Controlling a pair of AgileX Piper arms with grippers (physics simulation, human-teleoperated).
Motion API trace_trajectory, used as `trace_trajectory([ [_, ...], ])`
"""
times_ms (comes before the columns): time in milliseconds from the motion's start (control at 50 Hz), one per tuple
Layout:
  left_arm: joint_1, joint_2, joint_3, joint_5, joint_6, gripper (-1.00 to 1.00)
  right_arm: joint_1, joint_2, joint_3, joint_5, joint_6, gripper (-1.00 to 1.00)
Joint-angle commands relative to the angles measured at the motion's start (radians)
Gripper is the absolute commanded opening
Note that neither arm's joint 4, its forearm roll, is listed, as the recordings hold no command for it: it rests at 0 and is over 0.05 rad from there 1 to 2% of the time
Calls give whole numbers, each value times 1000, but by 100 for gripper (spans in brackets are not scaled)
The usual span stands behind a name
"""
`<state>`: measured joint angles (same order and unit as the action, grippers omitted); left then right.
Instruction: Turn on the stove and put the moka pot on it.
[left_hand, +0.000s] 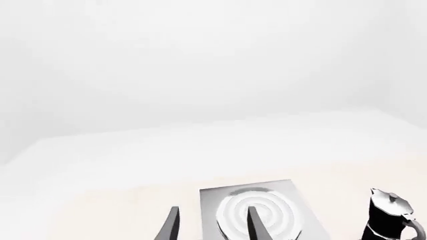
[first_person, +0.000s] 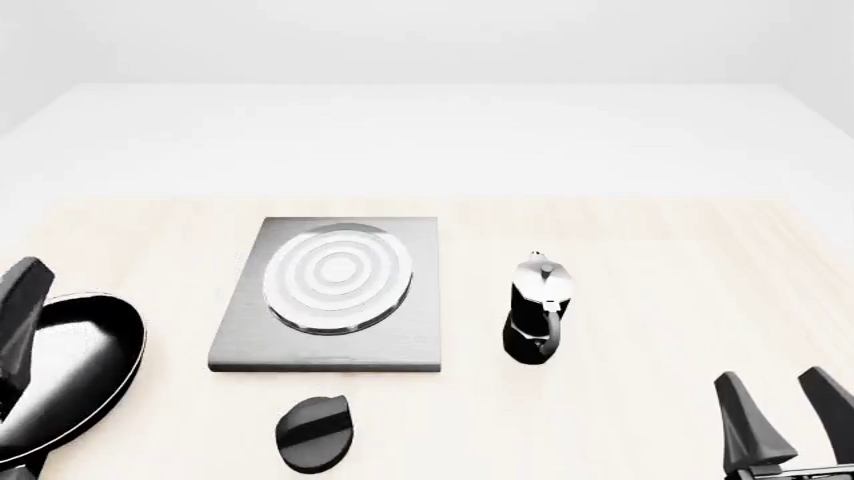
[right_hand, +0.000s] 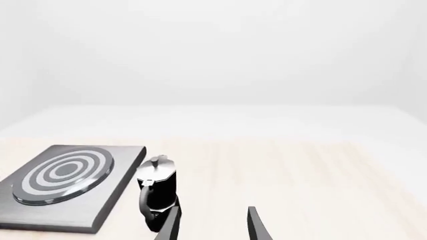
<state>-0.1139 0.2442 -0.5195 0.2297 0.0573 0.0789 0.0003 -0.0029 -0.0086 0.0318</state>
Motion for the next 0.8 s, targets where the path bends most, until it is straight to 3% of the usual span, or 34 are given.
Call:
trace_trajectory([
  [20, 116, -235, 109, -3, 61, 100, 6, 0, -5, -6, -8, 100],
  [180, 162, -244, 161, -102, 90, 100, 10, 0, -35, 6, -16, 100],
  [580, 241, -244, 364, -244, 74, 100, 40, 0, -129, 50, -42, 100],
  [800, 258, -244, 420, -279, 72, 100, 102, 0, -176, 84, -97, 100],
])
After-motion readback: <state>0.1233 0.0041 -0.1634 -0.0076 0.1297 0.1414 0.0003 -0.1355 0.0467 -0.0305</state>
